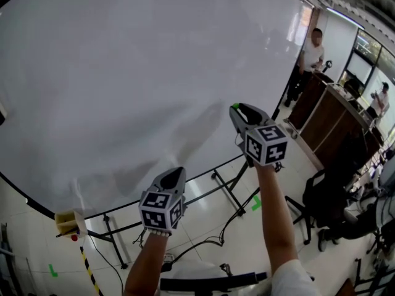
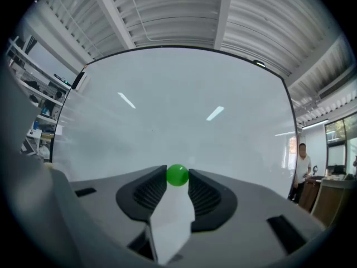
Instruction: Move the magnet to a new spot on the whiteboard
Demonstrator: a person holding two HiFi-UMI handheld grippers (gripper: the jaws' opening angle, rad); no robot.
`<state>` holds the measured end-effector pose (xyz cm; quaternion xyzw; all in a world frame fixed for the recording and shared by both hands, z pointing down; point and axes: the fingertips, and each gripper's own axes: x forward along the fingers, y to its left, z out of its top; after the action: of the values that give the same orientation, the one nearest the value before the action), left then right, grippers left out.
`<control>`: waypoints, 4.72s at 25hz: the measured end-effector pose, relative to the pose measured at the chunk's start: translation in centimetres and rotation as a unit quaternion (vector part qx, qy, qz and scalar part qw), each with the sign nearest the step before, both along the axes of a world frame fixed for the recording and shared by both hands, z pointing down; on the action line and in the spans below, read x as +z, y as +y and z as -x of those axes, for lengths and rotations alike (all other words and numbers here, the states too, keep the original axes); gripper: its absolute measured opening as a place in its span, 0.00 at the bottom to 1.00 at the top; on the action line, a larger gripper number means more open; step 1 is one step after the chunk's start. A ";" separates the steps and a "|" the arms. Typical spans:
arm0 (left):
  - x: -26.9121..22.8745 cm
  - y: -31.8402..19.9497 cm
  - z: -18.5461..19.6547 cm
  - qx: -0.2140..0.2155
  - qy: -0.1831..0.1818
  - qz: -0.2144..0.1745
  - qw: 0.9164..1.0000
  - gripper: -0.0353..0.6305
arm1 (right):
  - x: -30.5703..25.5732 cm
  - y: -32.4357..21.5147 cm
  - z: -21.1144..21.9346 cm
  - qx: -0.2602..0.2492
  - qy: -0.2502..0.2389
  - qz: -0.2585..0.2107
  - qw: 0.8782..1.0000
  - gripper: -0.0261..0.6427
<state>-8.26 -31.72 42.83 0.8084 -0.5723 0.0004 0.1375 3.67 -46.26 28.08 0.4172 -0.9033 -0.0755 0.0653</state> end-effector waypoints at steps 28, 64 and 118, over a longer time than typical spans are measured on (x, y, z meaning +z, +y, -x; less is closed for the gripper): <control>0.7 0.2 1.9 -0.021 0.009 0.005 1.000 0.04 | 0.8 -3.5 4.3 0.007 0.053 -0.007 0.999 0.25; 1.9 0.4 -12.2 0.051 -0.024 0.034 0.998 0.04 | 19.2 15.1 -17.7 0.072 -0.255 0.187 0.946 0.04; 3.5 28.8 -1.5 0.061 0.014 0.028 0.998 0.04 | 16.5 44.4 -6.3 0.073 -0.176 0.160 0.969 0.04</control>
<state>-6.79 -2.94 46.35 0.8373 -0.5201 0.0133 0.1683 9.97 -1.84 44.60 0.4728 -0.8681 0.1493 -0.0238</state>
